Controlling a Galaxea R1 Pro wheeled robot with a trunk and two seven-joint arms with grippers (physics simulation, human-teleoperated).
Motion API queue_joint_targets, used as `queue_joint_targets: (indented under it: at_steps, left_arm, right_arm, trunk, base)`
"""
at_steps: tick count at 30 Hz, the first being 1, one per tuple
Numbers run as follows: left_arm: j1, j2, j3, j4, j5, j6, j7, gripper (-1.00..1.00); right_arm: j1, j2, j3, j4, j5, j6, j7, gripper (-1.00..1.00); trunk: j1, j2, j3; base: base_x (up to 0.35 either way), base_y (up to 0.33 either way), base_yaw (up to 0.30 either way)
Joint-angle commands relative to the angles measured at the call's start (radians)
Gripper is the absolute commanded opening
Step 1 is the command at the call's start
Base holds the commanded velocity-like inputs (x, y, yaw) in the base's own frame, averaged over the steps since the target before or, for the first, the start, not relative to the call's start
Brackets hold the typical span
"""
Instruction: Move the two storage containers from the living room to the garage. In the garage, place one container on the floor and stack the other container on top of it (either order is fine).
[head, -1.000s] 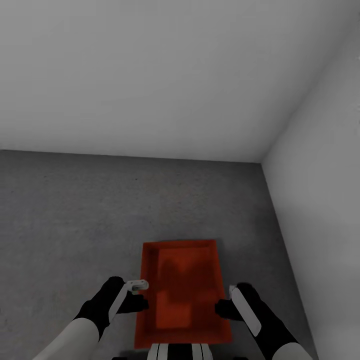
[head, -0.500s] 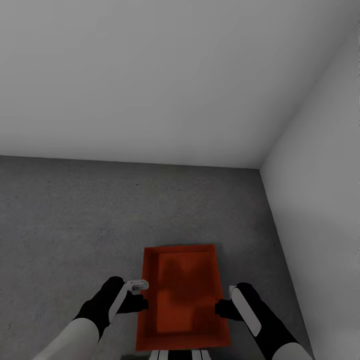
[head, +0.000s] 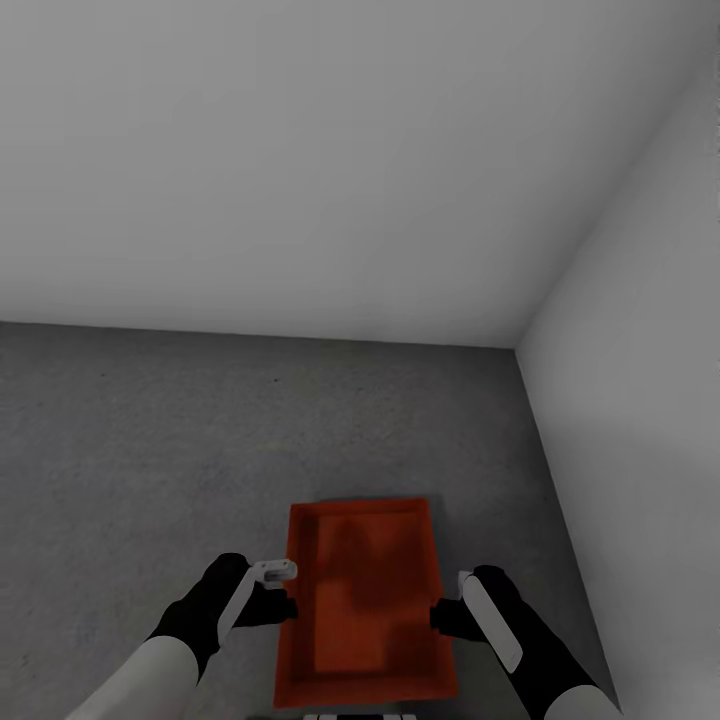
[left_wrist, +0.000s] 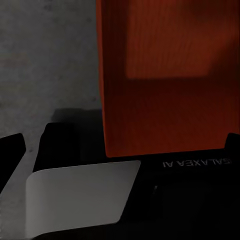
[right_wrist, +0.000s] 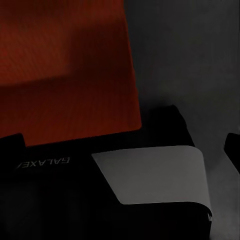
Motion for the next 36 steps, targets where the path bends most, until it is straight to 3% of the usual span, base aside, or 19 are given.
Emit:
queue_joint_targets:
  at_steps: [1, 25, 36]
  left_arm:
    - [0.000, 0.000, -0.001, -0.001, 0.008, 0.005, 0.004, 1.00]
    - [0.000, 0.001, 0.000, -0.001, 0.008, 0.005, 0.004, 1.00]
    - [0.000, 0.001, 0.000, -0.001, 0.008, 0.005, 0.004, 1.00]
  right_arm:
    - [0.000, 0.000, 0.002, -0.001, -0.010, 0.001, -0.010, 1.00]
    - [0.000, 0.000, 0.002, -0.001, -0.010, 0.001, -0.010, 1.00]
    - [0.000, 0.000, 0.002, -0.001, -0.010, 0.001, -0.010, 1.00]
  trunk:
    - [-0.004, 0.007, 0.004]
    - [-0.004, 0.007, 0.014]
    - [-0.004, 0.007, 0.014]
  base:
    - [0.000, 0.000, 0.000]
    - [-0.005, 0.000, 0.000]
    - [-0.293, 0.000, 0.000]
